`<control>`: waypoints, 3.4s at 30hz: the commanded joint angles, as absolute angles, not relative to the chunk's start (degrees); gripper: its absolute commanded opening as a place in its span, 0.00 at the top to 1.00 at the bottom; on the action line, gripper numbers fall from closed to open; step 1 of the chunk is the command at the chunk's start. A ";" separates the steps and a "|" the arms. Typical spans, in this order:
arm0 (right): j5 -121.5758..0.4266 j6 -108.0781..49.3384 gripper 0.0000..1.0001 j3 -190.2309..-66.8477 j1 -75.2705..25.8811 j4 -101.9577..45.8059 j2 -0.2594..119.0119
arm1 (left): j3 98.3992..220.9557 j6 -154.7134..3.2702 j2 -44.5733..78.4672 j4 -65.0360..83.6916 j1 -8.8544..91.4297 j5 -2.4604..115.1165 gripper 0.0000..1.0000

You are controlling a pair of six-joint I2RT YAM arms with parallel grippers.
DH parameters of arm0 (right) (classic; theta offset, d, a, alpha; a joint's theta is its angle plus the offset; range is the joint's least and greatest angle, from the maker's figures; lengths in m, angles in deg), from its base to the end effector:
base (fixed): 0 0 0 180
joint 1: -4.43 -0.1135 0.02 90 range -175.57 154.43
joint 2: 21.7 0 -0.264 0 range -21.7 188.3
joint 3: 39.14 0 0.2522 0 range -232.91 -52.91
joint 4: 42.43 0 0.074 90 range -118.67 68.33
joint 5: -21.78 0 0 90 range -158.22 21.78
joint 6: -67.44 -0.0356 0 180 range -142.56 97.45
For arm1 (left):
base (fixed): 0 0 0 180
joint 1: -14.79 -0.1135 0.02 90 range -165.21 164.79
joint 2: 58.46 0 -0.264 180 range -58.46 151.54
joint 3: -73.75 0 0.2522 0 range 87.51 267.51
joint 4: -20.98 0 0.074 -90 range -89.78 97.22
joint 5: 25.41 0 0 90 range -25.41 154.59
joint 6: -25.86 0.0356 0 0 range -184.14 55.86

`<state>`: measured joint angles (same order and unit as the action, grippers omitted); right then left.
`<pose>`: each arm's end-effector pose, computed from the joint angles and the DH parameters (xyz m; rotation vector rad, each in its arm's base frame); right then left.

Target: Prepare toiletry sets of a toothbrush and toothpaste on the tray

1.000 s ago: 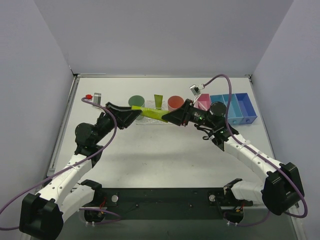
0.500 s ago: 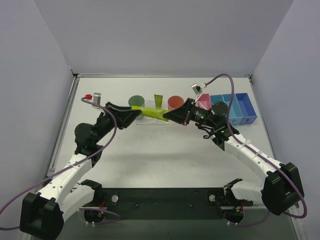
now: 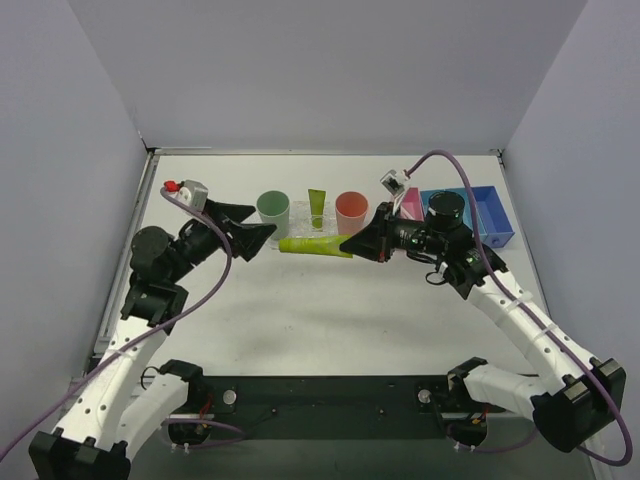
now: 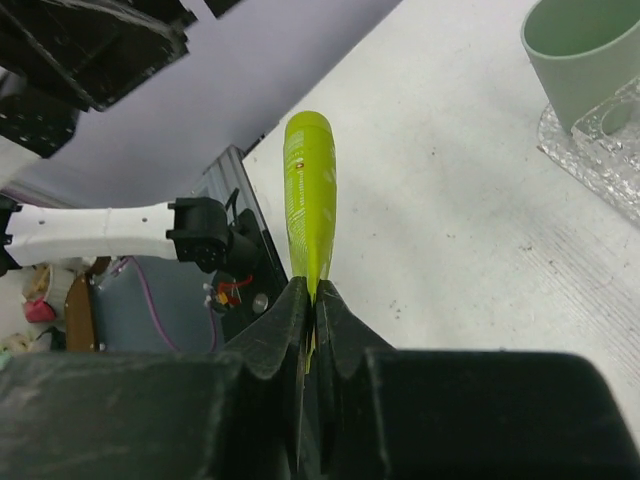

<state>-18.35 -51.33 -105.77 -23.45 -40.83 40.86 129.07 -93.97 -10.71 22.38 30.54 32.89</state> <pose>0.2054 0.1395 0.3699 -0.7447 1.5650 1.4105 0.1831 -0.0711 0.3584 0.2995 1.4935 -1.0336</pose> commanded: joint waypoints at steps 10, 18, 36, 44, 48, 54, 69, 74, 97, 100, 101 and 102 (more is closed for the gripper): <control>-16.28 -28.02 1.00 -123.12 -30.89 -7.50 48.16 | 142.50 -66.27 0.06 -1.01 46.92 17.92 0.12; -15.66 -23.00 1.00 -128.67 -33.98 1.38 52.12 | 142.80 -63.87 6.58 -4.13 50.82 12.91 0.14; -14.78 -20.10 1.00 -131.39 -35.73 3.32 53.79 | 138.84 -78.55 12.20 11.26 50.91 -0.27 0.43; -16.45 -20.44 0.95 -131.83 -34.51 2.62 54.06 | 138.66 -80.49 12.73 12.76 50.91 0.69 0.77; -13.73 -25.51 0.73 -128.85 -30.47 -2.55 52.92 | 137.70 -80.58 10.54 13.99 50.65 5.78 0.84; -8.72 -38.43 0.54 -119.63 -28.18 -22.76 49.05 | 134.89 -84.53 7.64 20.22 48.55 9.31 0.89; -9.50 -45.23 0.62 -115.84 -27.65 -37.02 50.01 | 132.07 -91.30 4.82 29.02 45.02 9.13 0.90; -9.68 -46.64 0.87 -114.96 -27.56 -39.92 50.54 | 131.98 -91.30 4.65 29.11 44.94 9.13 0.90; -47.82 -23.53 1.00 -134.88 -33.09 -9.78 51.15 | 140.07 -73.28 -1.07 -4.90 26.74 42.24 0.13; -50.19 -20.72 1.00 -138.59 -34.15 -7.93 55.54 | 140.42 -72.76 -0.80 -6.40 26.21 49.89 0.13; -50.28 -20.19 1.00 -140.95 -34.15 -7.58 56.60 | 140.42 -72.32 -0.80 -6.75 26.30 52.87 0.13; -50.29 -19.31 1.00 -142.10 -34.15 -6.97 58.87 | 140.42 -72.05 -0.80 -7.53 26.30 54.20 0.13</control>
